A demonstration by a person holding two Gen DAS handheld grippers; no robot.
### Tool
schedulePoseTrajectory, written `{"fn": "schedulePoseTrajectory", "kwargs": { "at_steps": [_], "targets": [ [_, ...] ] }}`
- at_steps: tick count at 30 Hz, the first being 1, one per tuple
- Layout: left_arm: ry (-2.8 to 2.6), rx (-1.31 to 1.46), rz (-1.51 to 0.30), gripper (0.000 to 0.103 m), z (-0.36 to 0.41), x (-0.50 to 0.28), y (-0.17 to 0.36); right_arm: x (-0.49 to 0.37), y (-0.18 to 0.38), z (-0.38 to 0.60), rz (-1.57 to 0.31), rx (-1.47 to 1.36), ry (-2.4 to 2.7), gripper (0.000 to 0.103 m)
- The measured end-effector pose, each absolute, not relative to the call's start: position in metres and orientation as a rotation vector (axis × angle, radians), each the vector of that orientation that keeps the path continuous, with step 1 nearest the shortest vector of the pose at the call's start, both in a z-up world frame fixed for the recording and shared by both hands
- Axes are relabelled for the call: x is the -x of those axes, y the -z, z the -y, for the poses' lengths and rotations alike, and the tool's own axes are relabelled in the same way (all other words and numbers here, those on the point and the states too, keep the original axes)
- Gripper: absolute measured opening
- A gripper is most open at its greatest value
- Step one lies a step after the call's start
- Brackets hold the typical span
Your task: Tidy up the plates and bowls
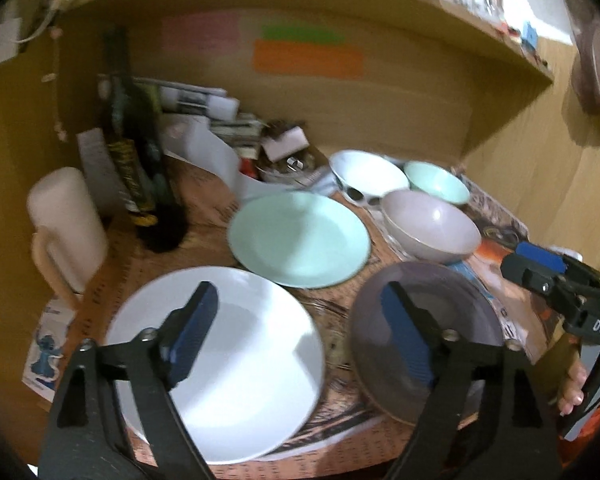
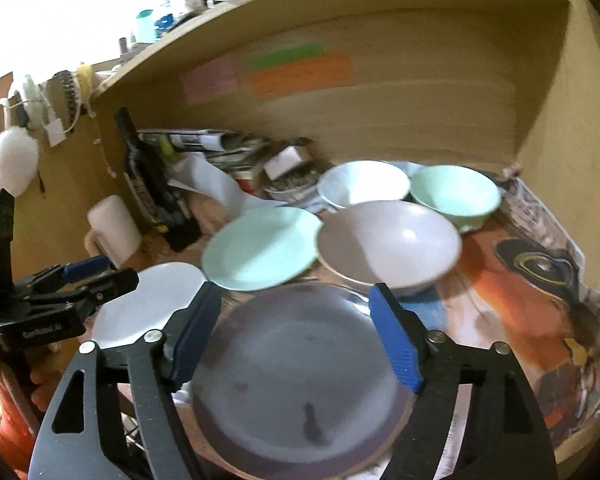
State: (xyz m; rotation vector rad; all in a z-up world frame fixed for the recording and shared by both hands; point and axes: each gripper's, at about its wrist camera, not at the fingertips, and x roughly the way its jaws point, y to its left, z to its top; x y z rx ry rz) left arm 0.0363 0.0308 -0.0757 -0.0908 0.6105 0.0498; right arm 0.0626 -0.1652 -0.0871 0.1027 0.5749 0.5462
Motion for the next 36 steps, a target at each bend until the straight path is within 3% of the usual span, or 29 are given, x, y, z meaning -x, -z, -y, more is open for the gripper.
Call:
{"fn": "schedulePoseTrajectory", "kwargs": {
  "at_steps": [12,27,30,34,36],
  "targets": [
    [-0.142,0.132,-0.625,0.090,-0.098,-0.016,0.083,-0.065,0.094,0.088,-0.615,-0.026,-0.649,0.077],
    [-0.222,0.220,-0.752,0.090,-0.168,-0.013,0.139,-0.091,0.133,0.024,-0.790,0.066,-0.688,0.076],
    [-0.222,0.228,-0.772,0.082,-0.174,-0.011,0.145,-0.095,0.138,0.017,-0.820,0.076,-0.695,0.067],
    [-0.193,0.238,-0.807,0.066,-0.176,-0.010,0.153,-0.099,0.143,0.010,-0.850,0.093,-0.699,0.045],
    [-0.181,0.243,-0.822,0.058,-0.175,-0.011,0.157,-0.100,0.144,0.009,-0.854,0.099,-0.696,0.041]
  ]
}}
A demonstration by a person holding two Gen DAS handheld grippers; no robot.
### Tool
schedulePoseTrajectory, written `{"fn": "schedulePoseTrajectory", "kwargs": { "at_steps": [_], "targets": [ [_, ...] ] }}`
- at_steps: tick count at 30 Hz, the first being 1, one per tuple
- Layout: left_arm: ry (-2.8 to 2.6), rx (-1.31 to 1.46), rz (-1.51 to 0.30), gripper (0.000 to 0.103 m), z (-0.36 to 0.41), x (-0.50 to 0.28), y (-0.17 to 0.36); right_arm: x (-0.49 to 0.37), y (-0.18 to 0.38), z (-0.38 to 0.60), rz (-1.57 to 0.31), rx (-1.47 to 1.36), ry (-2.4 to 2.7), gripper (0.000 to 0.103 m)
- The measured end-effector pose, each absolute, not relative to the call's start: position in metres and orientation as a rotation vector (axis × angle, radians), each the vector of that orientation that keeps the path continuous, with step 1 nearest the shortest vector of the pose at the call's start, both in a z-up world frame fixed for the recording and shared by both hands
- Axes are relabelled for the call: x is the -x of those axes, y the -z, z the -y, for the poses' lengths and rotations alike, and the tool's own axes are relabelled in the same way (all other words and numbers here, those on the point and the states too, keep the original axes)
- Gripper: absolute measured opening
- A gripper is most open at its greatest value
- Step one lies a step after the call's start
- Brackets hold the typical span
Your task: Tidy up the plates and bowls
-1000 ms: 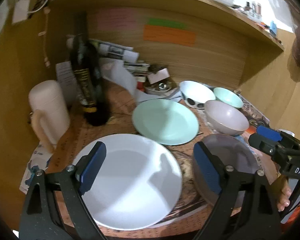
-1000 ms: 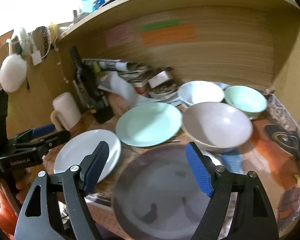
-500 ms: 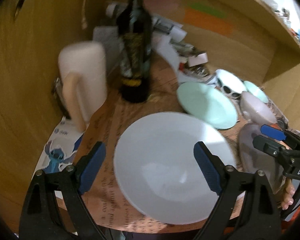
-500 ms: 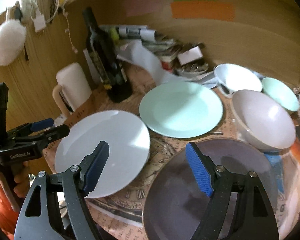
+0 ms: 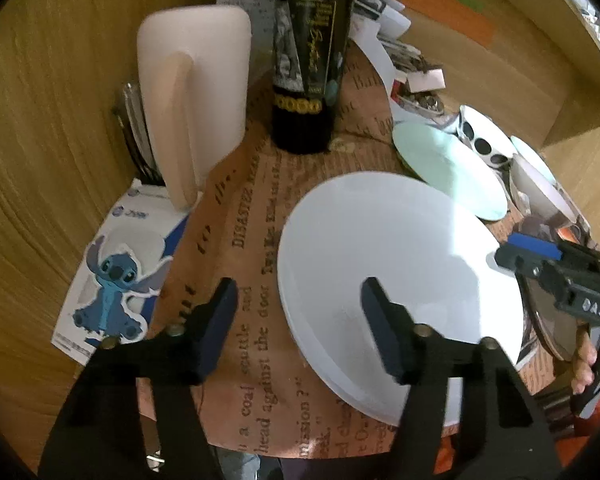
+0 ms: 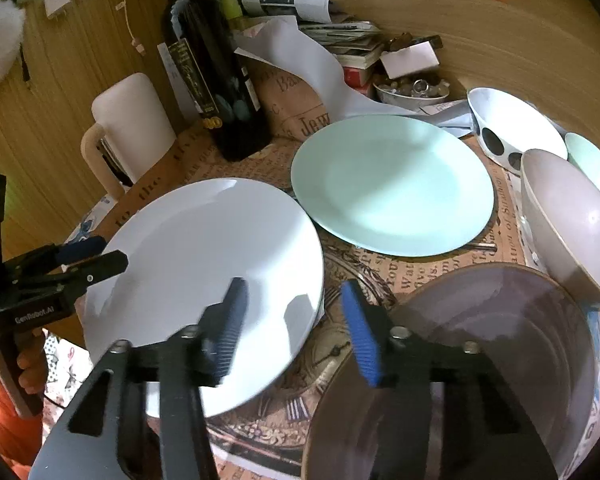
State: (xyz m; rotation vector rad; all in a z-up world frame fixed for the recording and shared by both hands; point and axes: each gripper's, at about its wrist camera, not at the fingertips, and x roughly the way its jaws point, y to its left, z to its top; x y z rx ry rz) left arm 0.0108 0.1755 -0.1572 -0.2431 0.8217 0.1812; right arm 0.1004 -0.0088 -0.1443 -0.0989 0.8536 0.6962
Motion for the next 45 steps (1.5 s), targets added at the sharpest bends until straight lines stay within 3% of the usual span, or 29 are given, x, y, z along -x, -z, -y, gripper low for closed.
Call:
{"fn": "schedulePoseTrajectory", "kwargs": {
  "at_steps": [7,14,28,45],
  "targets": [
    [-0.150,0.271,-0.849,0.039,-0.176,-0.009,0.164,-0.107,0.152,0.005,-0.897,0.108,-0.685,0.031],
    [-0.114,0.264,-0.851,0.033,-0.171,-0.007,0.164,-0.109,0.161,-0.002,-0.951,0.125,-0.705,0.028],
    [-0.153,0.276,-0.879,0.033,-0.167,-0.012,0.161,-0.102,0.158,-0.002,-0.908,0.131,-0.675,0.026],
    [-0.138,0.230,-0.778,0.033,-0.143,-0.009,0.129,-0.088,0.128,0.025,-0.786,0.078,-0.657,0.026]
  ]
}}
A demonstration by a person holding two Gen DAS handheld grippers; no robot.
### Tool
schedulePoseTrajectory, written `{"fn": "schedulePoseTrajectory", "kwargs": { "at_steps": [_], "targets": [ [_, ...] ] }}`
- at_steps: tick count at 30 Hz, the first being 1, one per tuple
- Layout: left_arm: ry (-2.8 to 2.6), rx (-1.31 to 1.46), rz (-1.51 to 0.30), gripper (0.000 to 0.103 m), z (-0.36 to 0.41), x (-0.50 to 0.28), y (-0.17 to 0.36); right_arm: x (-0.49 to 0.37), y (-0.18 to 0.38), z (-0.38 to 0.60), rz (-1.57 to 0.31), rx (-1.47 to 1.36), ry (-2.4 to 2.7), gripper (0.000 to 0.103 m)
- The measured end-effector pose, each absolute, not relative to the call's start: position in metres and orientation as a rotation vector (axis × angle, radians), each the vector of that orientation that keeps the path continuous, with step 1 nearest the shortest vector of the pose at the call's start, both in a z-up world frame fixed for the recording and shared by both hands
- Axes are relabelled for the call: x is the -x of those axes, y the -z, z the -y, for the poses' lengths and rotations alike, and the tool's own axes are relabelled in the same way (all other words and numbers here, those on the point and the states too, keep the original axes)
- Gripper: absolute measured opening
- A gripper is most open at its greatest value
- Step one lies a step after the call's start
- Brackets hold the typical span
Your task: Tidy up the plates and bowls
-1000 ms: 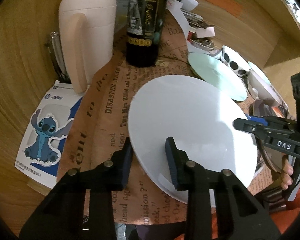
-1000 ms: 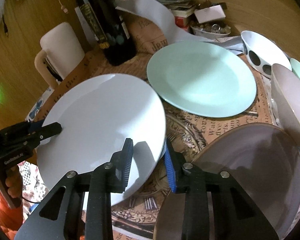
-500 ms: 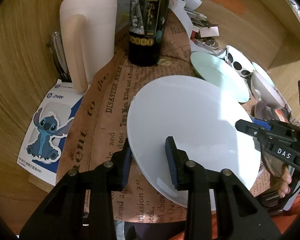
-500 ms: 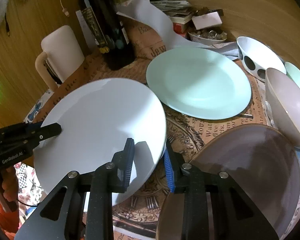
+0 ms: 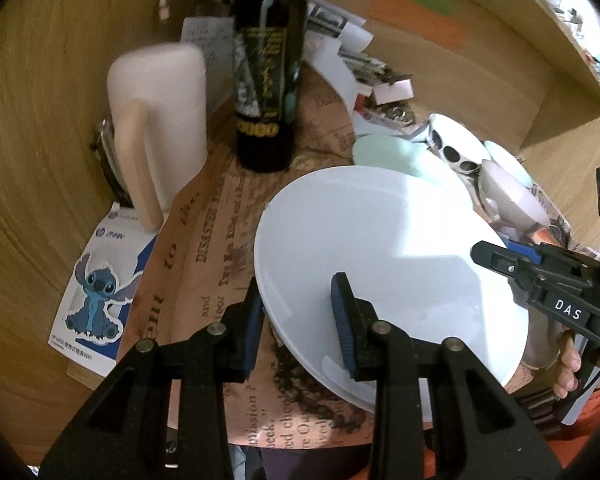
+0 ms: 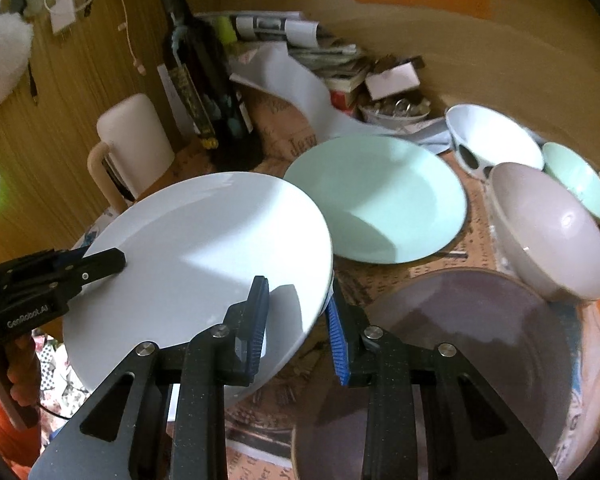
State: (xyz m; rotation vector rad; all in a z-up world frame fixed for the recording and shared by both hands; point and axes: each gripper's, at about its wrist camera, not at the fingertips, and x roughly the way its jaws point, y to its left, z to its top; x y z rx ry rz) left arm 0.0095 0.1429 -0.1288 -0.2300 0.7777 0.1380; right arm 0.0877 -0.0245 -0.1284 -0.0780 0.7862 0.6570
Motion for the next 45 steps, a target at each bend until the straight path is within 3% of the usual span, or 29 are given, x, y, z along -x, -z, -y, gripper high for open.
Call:
{"fn": "schedulePoseTrajectory", "kwargs": {
  "at_steps": [23,45],
  "targets": [
    [0.008,0.156,-0.728,0.033,-0.068,-0.018,0.101,-0.055,0.104,0.113,-0.695,0.004,-0.541,0.026],
    [0.094,0.142,-0.832,0.033,-0.012,-0.040,0.128,-0.051,0.132,0.173,-0.762,-0.064,-0.463,0.026]
  ]
}}
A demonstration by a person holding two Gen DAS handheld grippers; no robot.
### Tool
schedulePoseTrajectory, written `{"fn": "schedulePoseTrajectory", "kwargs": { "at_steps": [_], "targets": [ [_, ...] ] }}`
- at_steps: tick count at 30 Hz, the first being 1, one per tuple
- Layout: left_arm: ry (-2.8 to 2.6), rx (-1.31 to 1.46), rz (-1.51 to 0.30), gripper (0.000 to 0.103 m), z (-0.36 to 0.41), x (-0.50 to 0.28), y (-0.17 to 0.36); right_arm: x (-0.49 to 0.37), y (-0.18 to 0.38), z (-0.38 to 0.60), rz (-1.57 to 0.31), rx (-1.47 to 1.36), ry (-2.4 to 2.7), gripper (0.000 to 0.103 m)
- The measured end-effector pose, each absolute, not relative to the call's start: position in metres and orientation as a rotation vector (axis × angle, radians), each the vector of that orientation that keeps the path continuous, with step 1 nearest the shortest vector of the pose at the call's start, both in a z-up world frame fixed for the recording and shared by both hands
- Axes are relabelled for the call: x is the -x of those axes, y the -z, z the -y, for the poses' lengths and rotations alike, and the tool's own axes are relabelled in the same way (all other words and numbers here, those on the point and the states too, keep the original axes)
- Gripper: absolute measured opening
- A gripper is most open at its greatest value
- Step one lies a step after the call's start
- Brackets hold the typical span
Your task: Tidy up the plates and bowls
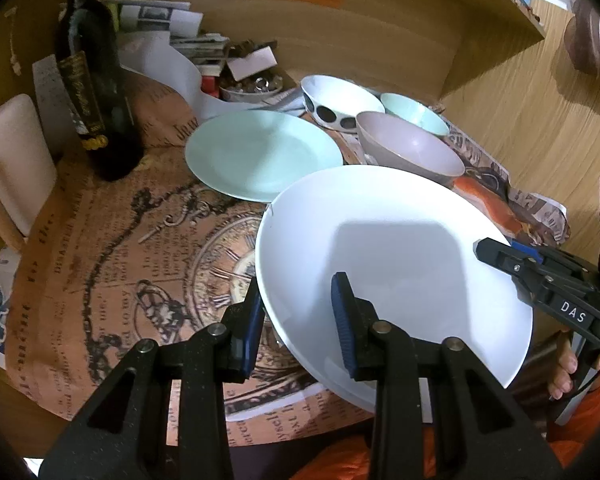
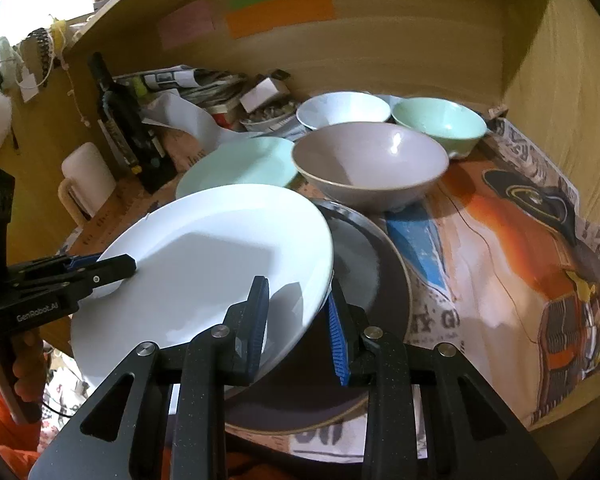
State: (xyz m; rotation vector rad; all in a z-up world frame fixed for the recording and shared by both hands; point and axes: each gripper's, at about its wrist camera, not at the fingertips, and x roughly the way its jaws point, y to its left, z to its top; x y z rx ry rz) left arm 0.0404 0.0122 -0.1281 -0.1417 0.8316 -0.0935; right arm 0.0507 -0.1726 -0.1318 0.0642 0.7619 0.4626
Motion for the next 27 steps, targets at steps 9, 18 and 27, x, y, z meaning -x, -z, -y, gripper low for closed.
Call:
{"fn": "schedulePoseTrajectory", "kwargs": {
  "at_steps": [9,18,27],
  "targets": [
    [0.104,0.123,-0.873,0.033,0.005,-0.055,0.141,-0.058,0.145,0.189,-0.800,-0.091,-0.442,0.026],
    [0.103,0.088,-0.897,0.033,0.018,-0.066,0.147,-0.064,0.152,0.201,-0.818,-0.107,-0.436,0.026],
    [0.107,0.042,-0.927,0.033,0.026,-0.071,0.155,-0.069,0.157,0.208,-0.839,-0.123,-0.440,0.026]
  ]
}}
